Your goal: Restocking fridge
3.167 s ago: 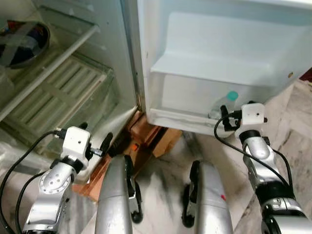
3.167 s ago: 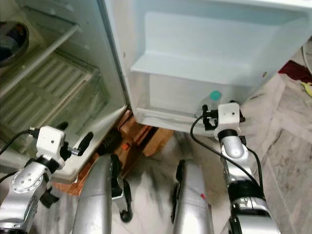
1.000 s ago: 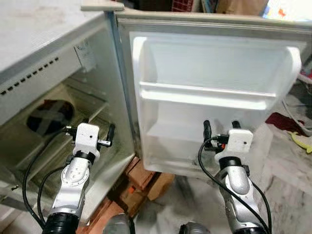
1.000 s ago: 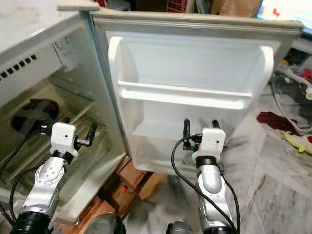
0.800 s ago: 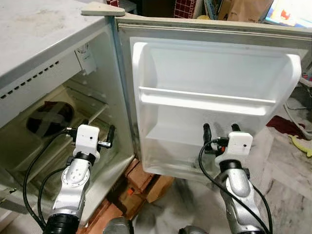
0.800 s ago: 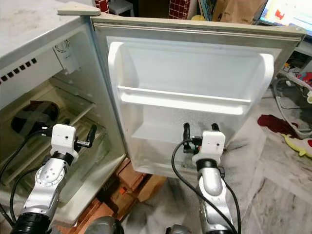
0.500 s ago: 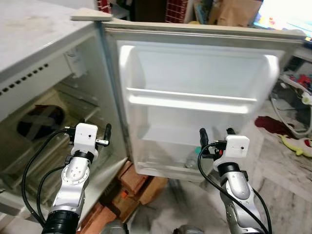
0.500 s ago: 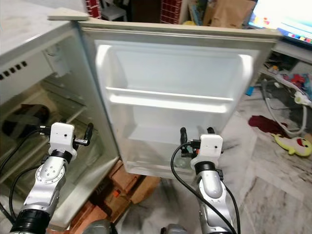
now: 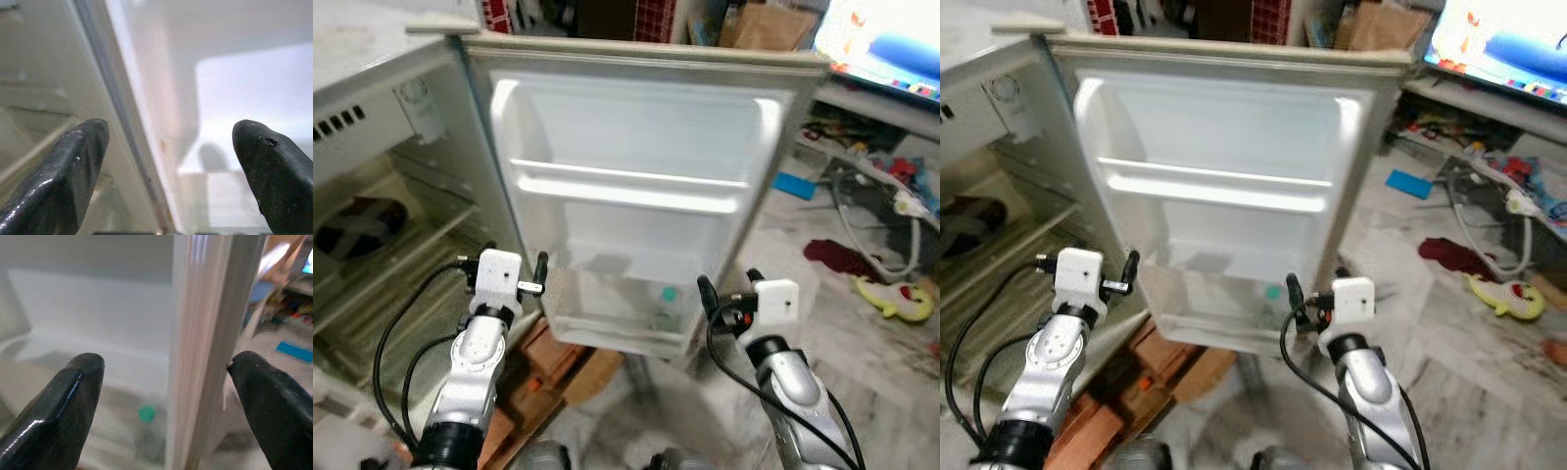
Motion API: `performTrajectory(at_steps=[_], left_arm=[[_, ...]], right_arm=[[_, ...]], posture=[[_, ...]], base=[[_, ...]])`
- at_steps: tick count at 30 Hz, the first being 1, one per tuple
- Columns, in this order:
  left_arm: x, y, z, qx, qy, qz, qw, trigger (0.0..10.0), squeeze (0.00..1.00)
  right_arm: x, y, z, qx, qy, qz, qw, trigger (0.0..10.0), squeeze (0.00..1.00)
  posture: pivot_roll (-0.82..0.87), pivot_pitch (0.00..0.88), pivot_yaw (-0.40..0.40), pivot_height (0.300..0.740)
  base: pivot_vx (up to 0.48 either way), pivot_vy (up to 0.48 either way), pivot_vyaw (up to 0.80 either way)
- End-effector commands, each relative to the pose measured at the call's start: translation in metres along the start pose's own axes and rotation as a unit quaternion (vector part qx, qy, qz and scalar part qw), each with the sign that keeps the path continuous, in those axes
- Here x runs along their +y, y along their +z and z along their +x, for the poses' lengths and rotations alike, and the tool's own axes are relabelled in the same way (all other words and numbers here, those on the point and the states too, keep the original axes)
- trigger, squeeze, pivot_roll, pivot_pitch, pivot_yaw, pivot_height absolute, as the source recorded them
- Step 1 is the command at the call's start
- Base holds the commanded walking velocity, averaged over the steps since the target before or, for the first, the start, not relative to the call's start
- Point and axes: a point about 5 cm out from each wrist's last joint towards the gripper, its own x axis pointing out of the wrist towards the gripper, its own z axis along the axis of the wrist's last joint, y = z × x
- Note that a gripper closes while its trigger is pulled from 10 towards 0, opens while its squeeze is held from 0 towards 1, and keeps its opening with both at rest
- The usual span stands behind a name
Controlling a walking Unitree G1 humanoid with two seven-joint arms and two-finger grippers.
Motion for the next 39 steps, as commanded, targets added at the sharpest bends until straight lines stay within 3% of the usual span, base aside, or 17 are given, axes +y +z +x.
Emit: performTrajectory(at_steps=[1,6,14,15,20,30,39], left_arm=[[0.002,0.002,0.002,-0.005,0.004,0.004,1.0,10.0,0.0],[-0.001,0.003,0.003,-0.008,-0.002,0.024,1.0,10.0,0.0],[0.001,0.004,0.003,-0.014,-0.009,0.036,0.999,10.0,0.0],[0.002,0.003,0.004,-0.012,-0.007,0.037,0.999,10.0,0.0],[-0.003,0.004,0.004,-0.015,-0.016,0.038,0.999,10.0,0.0],[-0.008,0.003,0.005,-0.016,-0.018,0.038,0.999,10.0,0.0],[-0.01,-0.001,0.004,-0.006,-0.021,0.046,0.999,10.0,0.0]], right_arm=[[0.007,0.003,0.002,-0.003,0.028,0.005,1.0,10.0,0.0],[0.004,0.004,0.001,0.005,0.043,0.005,0.999,10.0,0.0],[-0.009,0.028,0.013,-0.052,0.01,-0.032,0.998,10.0,0.0],[-0.008,0.033,0.016,-0.057,0.011,-0.01,0.998,10.0,0.0],[-0.002,0.045,0.021,-0.079,0.021,-0.019,0.996,10.0,0.0],[-0.002,0.04,0.022,-0.07,0.021,-0.024,0.997,10.0,0.0],[0.002,0.031,0.022,-0.046,0.039,-0.027,0.998,10.0,0.0]], posture=[[-0.03,0.0,-0.016,0.74],[-0.03,0.0,-0.015,0.74],[-0.03,0.0,-0.011,0.74],[-0.03,0.0,-0.009,0.74],[-0.03,0.0,-0.007,0.74],[-0.03,0.0,-0.008,0.74],[-0.03,0.0,-0.011,0.74]], base=[[0.0,-0.349,0.0],[0.0,-0.333,0.0],[0.0,0.0,0.29],[0.0,0.0,0.78],[0.0,-0.054,0.78],[0.0,-0.38,0.74],[0.0,-0.48,0.0]])
